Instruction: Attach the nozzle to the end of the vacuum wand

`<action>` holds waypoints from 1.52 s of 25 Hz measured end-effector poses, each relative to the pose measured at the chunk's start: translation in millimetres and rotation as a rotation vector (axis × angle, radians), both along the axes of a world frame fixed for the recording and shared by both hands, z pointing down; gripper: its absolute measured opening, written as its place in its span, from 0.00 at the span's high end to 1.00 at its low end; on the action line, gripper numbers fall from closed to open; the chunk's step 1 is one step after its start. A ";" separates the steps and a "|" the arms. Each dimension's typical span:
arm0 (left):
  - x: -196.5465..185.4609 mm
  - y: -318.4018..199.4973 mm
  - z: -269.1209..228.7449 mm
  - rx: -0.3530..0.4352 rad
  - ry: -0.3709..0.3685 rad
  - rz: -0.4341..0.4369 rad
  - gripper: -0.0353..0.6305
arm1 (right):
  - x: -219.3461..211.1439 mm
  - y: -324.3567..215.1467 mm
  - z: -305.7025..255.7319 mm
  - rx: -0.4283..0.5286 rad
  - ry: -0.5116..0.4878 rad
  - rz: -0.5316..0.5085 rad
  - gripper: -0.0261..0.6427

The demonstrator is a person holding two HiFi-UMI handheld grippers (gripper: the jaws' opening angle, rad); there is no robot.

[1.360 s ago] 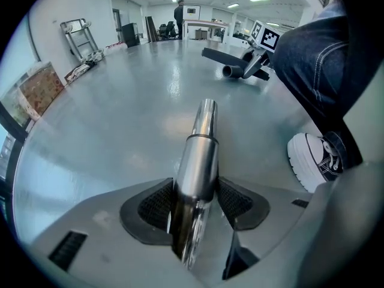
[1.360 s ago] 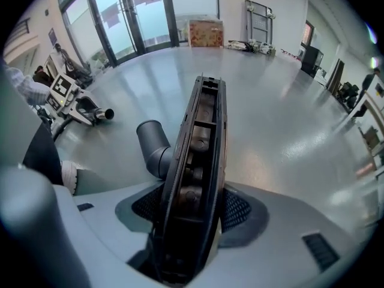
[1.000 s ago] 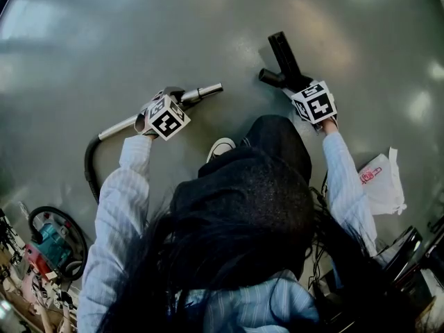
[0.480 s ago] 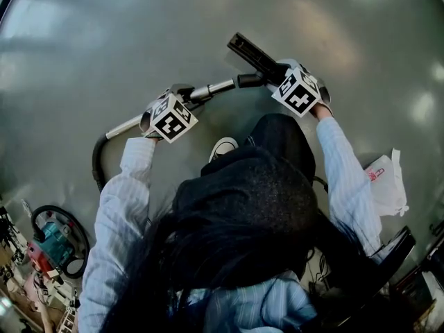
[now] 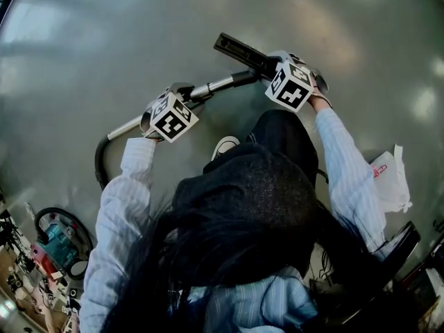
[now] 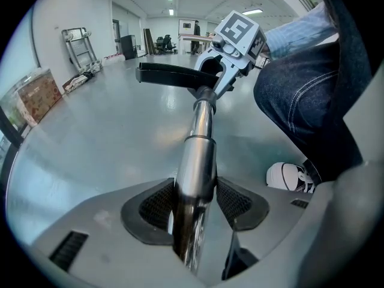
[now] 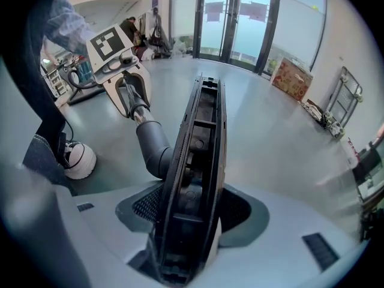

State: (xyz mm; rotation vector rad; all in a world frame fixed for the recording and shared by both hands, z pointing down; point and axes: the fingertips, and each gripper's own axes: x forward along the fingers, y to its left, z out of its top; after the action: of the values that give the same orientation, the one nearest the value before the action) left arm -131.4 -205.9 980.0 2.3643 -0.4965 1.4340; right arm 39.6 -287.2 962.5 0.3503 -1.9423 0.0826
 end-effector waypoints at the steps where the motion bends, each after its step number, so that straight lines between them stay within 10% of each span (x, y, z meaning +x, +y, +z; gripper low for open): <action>1: -0.4 -0.1 -1.1 0.001 -0.002 -0.001 0.61 | -0.8 -1.0 -2.3 0.005 0.010 -0.009 0.58; 14: 4.7 -1.6 4.8 -0.031 -0.046 0.007 0.61 | -11.3 -6.9 -14.4 0.048 0.155 -0.103 0.58; 38: 3.7 -1.2 61.9 -0.135 -0.108 0.002 0.62 | -10.9 0.1 64.6 0.031 0.240 0.027 0.58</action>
State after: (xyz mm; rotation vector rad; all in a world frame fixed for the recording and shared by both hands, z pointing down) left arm -127.7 -207.1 1041.9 2.1918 -0.4108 1.5518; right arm 28.7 -287.1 1027.1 0.3894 -1.7032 0.0263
